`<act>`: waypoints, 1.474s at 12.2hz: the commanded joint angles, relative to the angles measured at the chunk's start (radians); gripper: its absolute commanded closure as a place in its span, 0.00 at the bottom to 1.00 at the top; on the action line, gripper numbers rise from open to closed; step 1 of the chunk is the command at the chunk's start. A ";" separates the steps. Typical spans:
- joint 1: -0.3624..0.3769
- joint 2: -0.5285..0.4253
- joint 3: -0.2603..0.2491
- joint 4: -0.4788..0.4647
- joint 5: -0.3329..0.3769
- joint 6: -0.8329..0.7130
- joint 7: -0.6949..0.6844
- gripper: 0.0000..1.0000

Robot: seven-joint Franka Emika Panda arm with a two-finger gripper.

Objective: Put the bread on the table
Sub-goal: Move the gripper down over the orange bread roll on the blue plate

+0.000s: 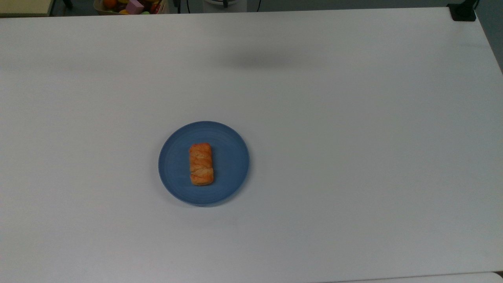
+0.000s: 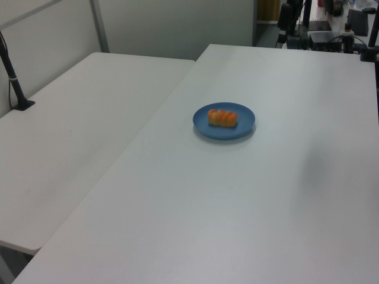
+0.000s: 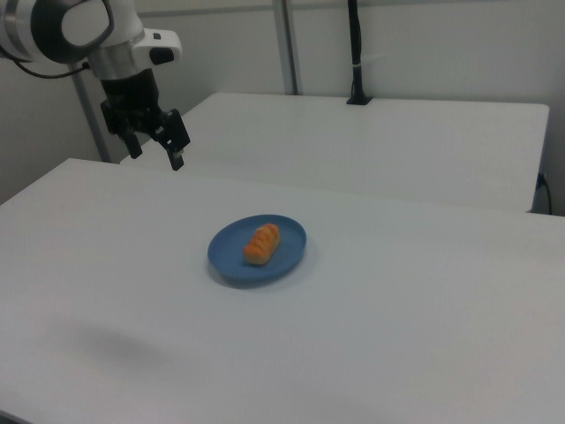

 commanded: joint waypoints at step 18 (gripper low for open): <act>-0.002 0.054 0.003 0.012 0.015 0.004 -0.119 0.00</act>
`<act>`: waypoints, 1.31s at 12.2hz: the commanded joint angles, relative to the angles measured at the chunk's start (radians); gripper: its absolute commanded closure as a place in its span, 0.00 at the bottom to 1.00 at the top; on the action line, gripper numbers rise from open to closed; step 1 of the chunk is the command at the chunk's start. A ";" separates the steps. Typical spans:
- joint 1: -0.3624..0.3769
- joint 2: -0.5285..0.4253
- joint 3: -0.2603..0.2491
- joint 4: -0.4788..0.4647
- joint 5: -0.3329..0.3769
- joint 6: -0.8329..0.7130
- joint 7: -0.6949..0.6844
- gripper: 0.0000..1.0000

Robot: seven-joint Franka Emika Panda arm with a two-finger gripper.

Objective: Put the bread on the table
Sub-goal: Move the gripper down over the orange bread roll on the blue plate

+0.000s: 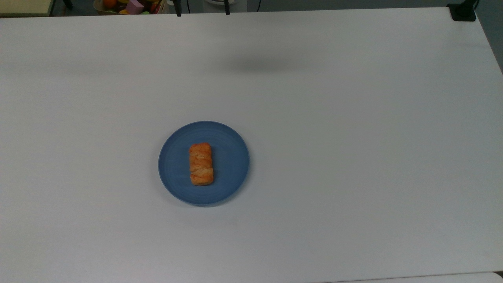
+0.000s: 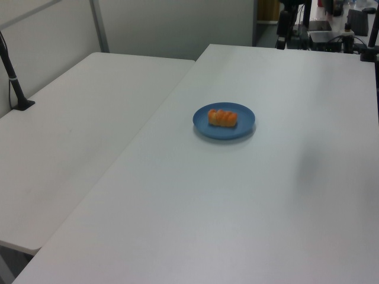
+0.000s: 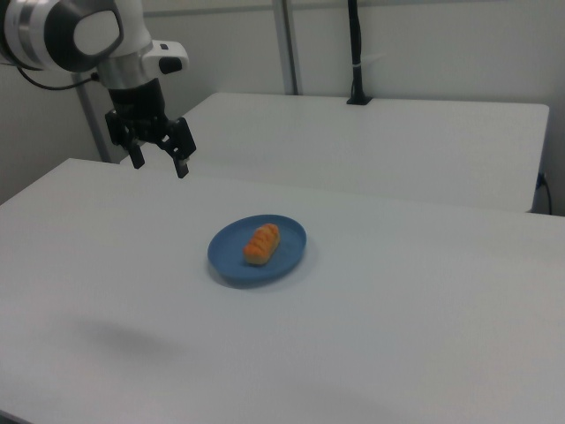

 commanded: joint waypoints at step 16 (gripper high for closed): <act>-0.016 0.623 -0.015 0.437 -0.023 0.257 -0.104 0.00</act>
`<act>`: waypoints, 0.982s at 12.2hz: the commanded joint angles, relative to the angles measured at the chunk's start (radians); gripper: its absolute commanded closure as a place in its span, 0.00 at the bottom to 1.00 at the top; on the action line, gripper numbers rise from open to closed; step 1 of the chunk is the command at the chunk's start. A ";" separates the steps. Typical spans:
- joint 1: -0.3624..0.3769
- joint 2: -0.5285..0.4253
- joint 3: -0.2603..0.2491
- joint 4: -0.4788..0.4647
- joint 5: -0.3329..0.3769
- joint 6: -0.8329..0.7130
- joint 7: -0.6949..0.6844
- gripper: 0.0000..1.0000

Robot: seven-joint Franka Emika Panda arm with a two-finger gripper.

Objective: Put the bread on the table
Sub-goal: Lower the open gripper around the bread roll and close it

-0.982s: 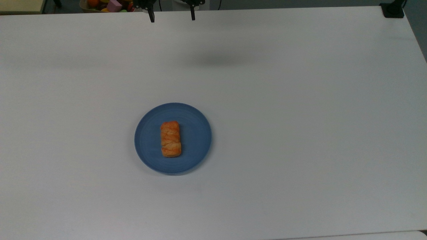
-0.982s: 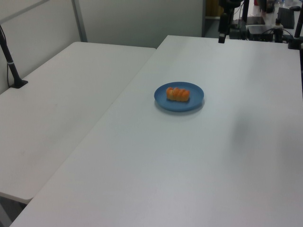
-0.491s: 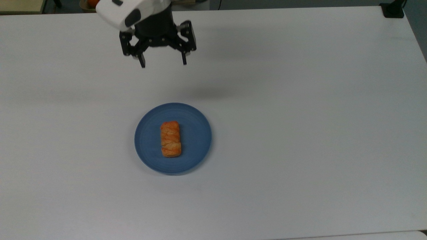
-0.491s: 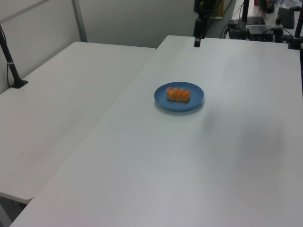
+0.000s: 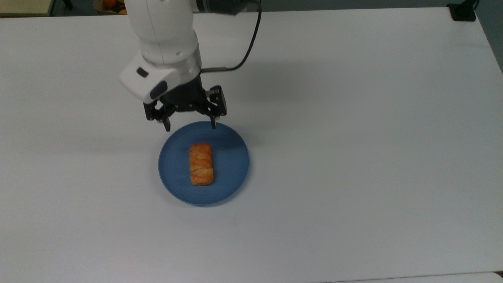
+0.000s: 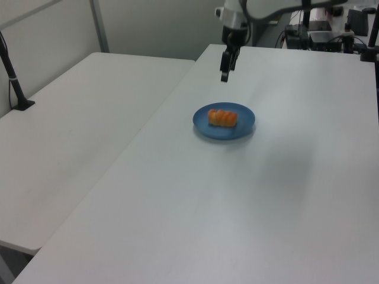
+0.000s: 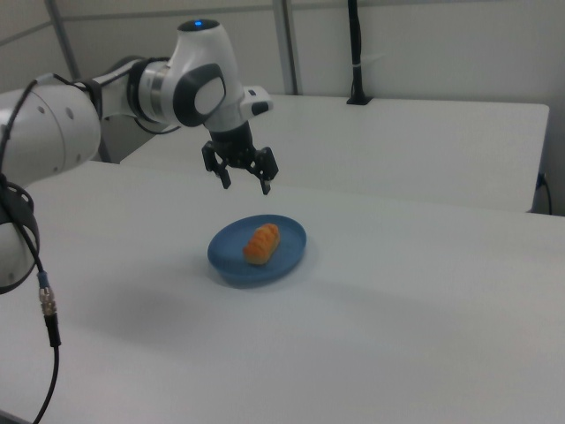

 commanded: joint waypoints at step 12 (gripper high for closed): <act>0.040 0.202 -0.002 -0.040 -0.113 0.159 -0.021 0.29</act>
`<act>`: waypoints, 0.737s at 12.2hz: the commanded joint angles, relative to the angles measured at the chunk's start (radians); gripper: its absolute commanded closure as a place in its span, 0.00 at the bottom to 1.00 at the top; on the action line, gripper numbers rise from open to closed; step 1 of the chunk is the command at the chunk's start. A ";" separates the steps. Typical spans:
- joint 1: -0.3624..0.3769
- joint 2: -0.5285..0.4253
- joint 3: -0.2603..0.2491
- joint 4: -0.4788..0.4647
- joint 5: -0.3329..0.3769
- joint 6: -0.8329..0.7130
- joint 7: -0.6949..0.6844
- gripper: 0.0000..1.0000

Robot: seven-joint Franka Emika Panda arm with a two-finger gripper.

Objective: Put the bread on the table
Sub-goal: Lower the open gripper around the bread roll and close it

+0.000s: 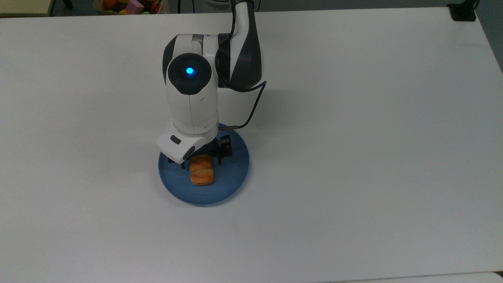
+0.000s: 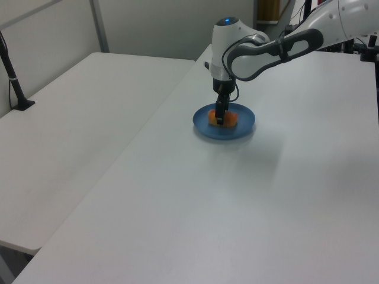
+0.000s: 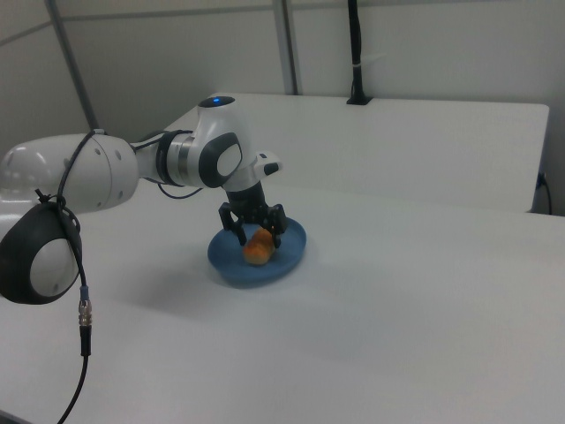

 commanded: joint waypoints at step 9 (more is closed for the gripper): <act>-0.002 -0.133 -0.003 -0.077 0.001 -0.018 -0.012 0.78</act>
